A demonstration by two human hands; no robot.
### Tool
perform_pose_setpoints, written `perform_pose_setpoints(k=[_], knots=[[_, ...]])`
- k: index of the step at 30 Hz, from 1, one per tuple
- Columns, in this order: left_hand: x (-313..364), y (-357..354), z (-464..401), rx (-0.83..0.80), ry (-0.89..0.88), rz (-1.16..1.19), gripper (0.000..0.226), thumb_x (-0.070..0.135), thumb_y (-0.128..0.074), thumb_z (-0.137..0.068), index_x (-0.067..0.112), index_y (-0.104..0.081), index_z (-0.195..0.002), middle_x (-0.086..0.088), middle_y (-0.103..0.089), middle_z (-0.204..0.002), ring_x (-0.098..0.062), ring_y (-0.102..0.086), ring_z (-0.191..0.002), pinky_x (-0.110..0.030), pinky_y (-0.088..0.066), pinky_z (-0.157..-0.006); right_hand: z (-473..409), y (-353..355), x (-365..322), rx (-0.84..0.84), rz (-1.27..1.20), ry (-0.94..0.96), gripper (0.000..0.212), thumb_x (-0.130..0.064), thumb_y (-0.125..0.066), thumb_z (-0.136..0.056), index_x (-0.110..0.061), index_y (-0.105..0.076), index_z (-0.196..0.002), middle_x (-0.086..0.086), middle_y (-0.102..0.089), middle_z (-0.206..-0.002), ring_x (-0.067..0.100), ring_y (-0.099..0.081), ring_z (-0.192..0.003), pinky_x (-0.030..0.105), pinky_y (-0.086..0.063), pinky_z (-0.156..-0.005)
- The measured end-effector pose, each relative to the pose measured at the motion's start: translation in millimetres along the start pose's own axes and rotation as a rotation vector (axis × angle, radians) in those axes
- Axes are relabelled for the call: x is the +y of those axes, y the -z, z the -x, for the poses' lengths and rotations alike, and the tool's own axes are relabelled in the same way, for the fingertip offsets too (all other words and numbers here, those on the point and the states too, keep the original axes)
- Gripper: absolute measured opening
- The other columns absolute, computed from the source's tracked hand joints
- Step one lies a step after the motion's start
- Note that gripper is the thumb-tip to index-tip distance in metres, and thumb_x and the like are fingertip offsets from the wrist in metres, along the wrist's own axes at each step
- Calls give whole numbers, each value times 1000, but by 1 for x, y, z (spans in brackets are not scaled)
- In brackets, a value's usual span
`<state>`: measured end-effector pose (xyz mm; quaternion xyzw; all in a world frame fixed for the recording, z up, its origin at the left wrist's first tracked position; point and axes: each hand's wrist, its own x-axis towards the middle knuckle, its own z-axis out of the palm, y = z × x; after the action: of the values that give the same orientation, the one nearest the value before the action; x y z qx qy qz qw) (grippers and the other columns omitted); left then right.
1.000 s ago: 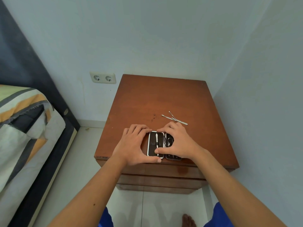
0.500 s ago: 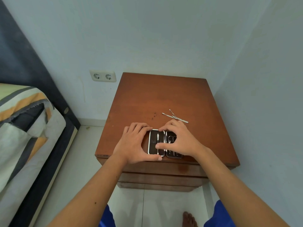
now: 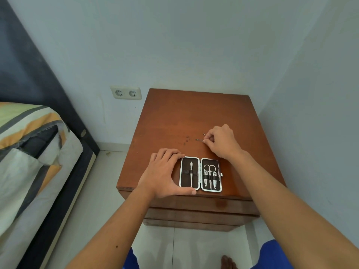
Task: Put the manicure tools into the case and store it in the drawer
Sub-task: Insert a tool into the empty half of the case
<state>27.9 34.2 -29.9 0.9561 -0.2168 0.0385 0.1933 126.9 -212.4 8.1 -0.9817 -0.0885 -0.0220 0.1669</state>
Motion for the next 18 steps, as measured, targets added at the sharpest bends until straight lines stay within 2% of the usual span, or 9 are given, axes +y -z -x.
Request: perform_pose_setpoints(k=[3, 5, 8, 10, 13, 18], knots=[[0, 0, 1, 2, 0, 6, 120, 108, -55, -58, 30, -50, -149, 15, -46, -148, -12, -38, -139, -43, -34, -116, 4, -1, -1, -42, 44, 53, 12, -31, -59, -102, -28, -70, -98, -3, -67, -109, 28, -50, -109, 43, -40, -95], [0, 0, 1, -2, 1, 10, 120, 108, -55, -59, 30, -49, -149, 14, -46, -149, -12, -37, -139, -43, -34, -116, 7, -2, -1, -26, -120, 33, 8, -29, -59, -103, -30, -63, -96, -6, -69, -106, 20, -52, -103, 42, -44, -95], [0, 0, 1, -2, 3, 11, 119, 107, -57, -59, 30, -48, -149, 15, -46, -148, -11, -36, -139, -42, -33, -116, 13, 2, -2, 44, -490, -71, 8, -18, -67, -98, -26, -68, -100, -7, -68, -91, 12, -58, -79, 36, -52, -82], [0, 0, 1, -1, 3, 11, 119, 107, -58, -58, 30, -49, -149, 15, -46, -148, -11, -36, -139, -41, -33, -116, 19, 7, -4, 7, -661, -92, 21, -9, -67, -98, -20, -69, -117, -2, -67, -90, 12, -60, -74, 33, -54, -79], [0, 0, 1, -1, 1, 7, 120, 107, -58, -58, 30, -48, -150, 15, -46, -149, -12, -37, -139, -42, -34, -116, 29, 13, -8, -46, -787, -44, 40, -4, -65, -99, -22, -62, -134, 3, -67, -87, 9, -63, -70, 27, -56, -74], [1, 0, 1, 4, 4, 9, 120, 107, -58, -58, 30, -49, -150, 15, -47, -147, -12, -38, -138, -42, -34, -115, 37, 9, -17, -66, -898, -38, 40, -2, -69, -96, -27, -64, -128, 7, -70, -85, 17, -69, -73, 30, -57, -73]])
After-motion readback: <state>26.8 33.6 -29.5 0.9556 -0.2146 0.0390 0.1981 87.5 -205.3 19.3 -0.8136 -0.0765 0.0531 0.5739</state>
